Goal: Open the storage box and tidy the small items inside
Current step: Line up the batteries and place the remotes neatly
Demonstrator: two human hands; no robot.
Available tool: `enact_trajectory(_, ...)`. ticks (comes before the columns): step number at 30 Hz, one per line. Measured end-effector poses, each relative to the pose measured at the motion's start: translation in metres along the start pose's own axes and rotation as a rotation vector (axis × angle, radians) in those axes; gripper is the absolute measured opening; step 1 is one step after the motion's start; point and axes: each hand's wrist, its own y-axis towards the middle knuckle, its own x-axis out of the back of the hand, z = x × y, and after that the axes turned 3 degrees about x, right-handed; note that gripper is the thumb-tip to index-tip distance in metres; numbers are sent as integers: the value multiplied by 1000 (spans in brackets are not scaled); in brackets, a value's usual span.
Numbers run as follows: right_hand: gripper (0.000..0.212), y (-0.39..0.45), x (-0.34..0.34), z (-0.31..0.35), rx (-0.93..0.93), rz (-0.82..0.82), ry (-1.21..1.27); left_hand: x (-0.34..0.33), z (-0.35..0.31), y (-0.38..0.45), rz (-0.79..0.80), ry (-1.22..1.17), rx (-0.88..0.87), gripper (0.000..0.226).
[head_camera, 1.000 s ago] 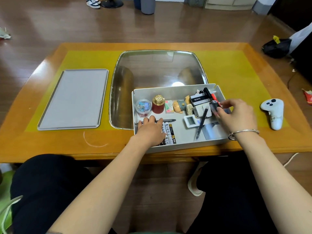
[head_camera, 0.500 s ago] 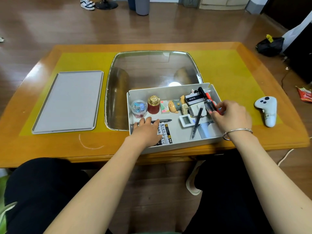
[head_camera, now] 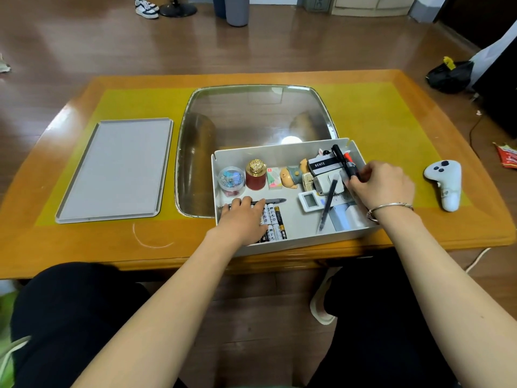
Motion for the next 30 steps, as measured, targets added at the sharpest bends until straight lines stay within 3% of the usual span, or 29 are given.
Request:
enact_trajectory(9,12,2,0,1,-24,-81,114,-3,1,1,-46,-36,-8,67)
enact_trajectory(14,10,2,-1,3,111,-192,298,-3,2,3,-22,-18,-14,66)
enact_trajectory(17,12,1,0,10,250,-252,403,-2,1,1,-155,-71,-84,57)
enact_trajectory(24,14,-13,3,52,660,33,459,20,-5,-11,-654,-528,-209,60)
enact_trajectory(30,9,-29,-7,83,709,207,485,32,6,-17,-724,-247,-256,26)
